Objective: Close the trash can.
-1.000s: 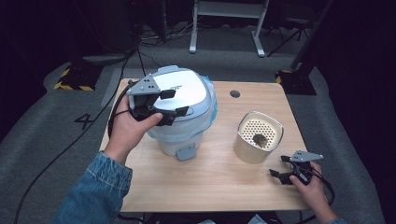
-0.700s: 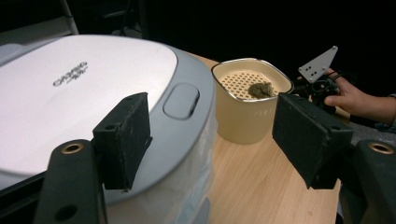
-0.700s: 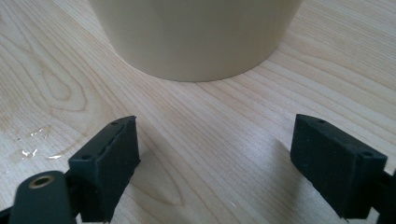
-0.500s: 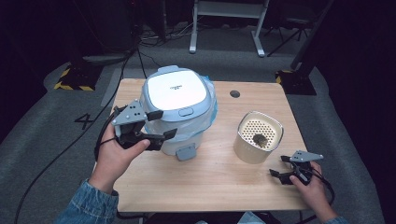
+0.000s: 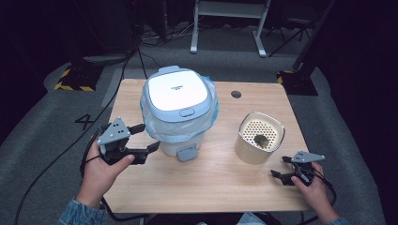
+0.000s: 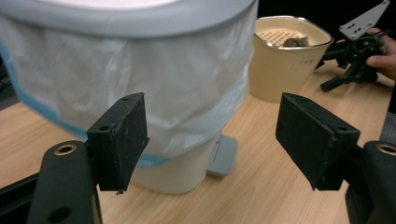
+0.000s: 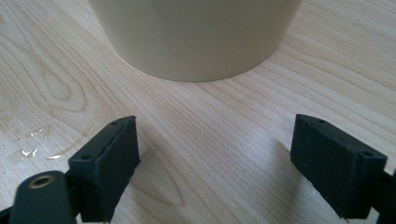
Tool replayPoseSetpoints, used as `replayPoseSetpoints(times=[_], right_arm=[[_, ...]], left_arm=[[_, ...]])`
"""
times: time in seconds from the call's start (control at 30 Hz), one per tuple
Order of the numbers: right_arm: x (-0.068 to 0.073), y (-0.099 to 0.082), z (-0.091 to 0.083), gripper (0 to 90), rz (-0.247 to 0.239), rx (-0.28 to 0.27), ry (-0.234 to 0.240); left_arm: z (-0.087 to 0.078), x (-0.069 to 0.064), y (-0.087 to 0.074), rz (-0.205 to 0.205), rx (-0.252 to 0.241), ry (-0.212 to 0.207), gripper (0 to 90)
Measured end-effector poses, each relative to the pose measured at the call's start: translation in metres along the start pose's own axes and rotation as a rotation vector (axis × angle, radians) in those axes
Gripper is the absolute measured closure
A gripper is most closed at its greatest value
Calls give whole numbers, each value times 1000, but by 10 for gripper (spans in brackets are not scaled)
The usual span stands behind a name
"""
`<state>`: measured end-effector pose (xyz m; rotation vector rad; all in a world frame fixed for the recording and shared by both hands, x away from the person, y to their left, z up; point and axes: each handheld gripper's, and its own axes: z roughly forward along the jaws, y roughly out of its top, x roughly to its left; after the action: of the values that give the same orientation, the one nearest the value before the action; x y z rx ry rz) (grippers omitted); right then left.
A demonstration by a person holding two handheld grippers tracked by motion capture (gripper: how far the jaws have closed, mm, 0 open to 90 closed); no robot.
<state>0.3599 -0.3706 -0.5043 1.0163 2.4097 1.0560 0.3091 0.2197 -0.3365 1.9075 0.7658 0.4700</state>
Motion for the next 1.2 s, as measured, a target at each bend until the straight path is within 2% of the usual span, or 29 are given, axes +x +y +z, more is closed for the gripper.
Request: replayPoseSetpoints(times=[0.23,0.4,0.53,0.7,0.8,0.93,1.2], right_arm=[[0,0,0,155,0,1,-1],[0,0,0,156,-1,0,-1],[0,0,0,155,0,0,0],[0,0,0,156,1,0,2],[0,0,0,156,1,0,2],[0,0,0,155,1,0,3],[0,0,0,155,1,0,5]], left_arm=[[3,7,-39,-30,43,67,254],[9,9,-60,-47,80,109,254],[17,9,-79,-55,119,109,252],[26,12,-99,-88,160,113,253],[30,15,-108,-122,169,107,252],[36,17,-120,-144,227,101,253],[46,19,-142,-159,316,105,253]])
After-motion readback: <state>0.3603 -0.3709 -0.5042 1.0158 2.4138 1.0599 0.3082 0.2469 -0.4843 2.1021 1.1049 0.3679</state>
